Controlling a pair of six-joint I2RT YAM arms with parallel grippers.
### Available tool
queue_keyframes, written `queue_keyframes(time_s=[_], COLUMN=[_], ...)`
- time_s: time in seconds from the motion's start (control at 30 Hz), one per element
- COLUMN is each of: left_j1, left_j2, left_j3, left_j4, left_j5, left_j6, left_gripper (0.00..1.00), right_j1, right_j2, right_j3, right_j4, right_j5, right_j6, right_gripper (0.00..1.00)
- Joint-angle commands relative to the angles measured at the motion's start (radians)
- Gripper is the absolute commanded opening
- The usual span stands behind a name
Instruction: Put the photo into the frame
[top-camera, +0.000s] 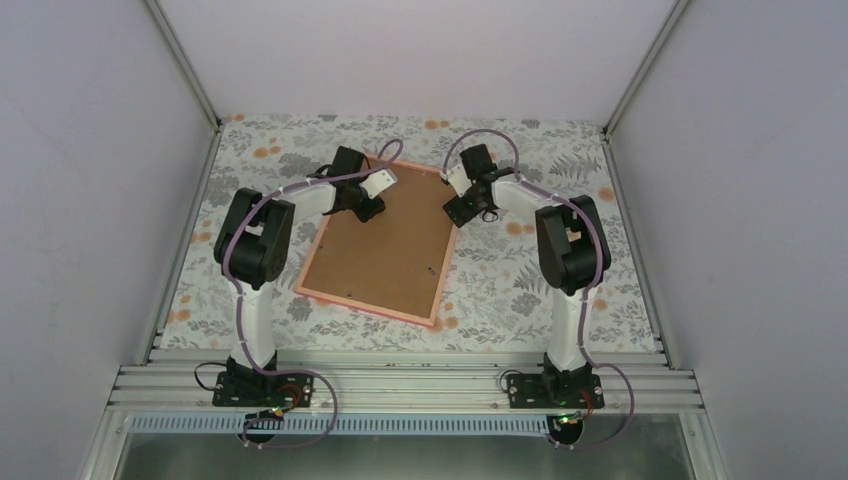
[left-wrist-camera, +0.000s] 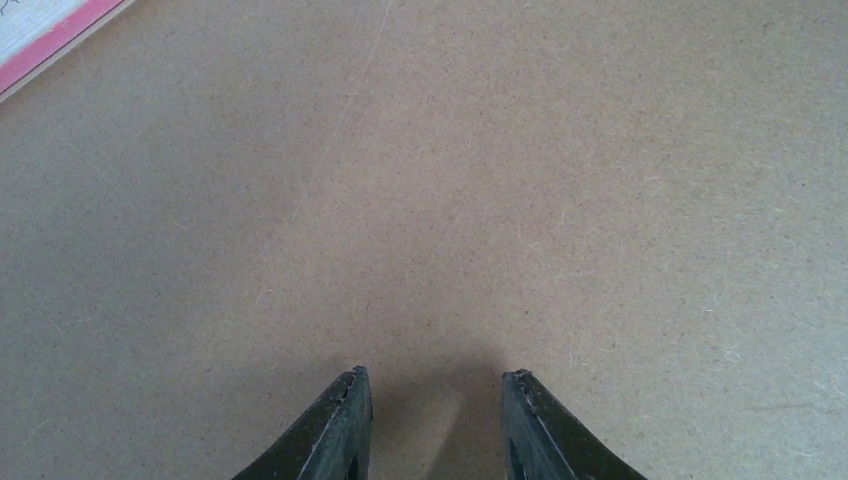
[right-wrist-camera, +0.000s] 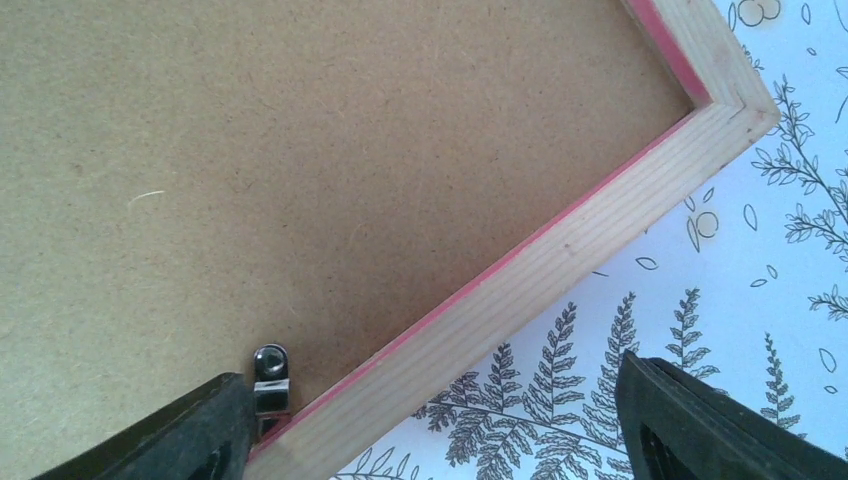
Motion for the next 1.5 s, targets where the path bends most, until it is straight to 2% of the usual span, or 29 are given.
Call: queue_keyframes(time_s=[0.0, 0.13, 0.33, 0.5, 0.63, 0.87, 1.07, 1.23, 1.47], left_j1=[-0.003, -0.003, -0.002, -0.002, -0.003, -0.006, -0.006, -0.005, -0.003], left_j2=[0.056, 0.053, 0.022, -0.025, -0.029, -0.037, -0.049, -0.054, -0.055], left_j3=[-0.008, -0.011, -0.023, -0.024, -0.038, -0.075, -0.111, -0.133, -0.149], left_j4=[-0.046, -0.045, -0.037, -0.031, -0.032, -0.006, 0.01, 0.023, 0.033], left_j5=[-0.058, -0.057, -0.035, -0.001, -0.001, -0.002, -0.008, -0.008, -0.012], left_j6=[0.011, 0.011, 0.007, 0.002, 0.006, -0.003, 0.009, 0.009, 0.018], left_gripper=[0.34, 0.34, 0.34, 0.35, 0.35, 0.35, 0.35, 0.35, 0.35], right_j1=[-0.021, -0.021, -0.021, -0.021, -0.007, 0.159, 0.249, 0.293, 0.299], right_j2=[0.04, 0.071, 0.073, -0.035, -0.163, -0.269, -0.265, -0.245, -0.187], right_j3=[-0.001, 0.05, 0.106, 0.091, 0.003, -0.178, -0.256, -0.288, -0.287], right_j4=[-0.137, -0.151, -0.175, -0.178, -0.189, -0.164, -0.15, -0.103, -0.085], right_j5=[0.047, 0.033, -0.071, -0.23, -0.398, -0.307, -0.255, -0.185, 0.002], right_j6=[-0.023, 0.004, 0.031, -0.007, -0.079, -0.103, -0.065, -0.032, 0.004], right_gripper=[0.85, 0.76, 0.78, 0.82, 0.83, 0.81, 0.64, 0.67, 0.68])
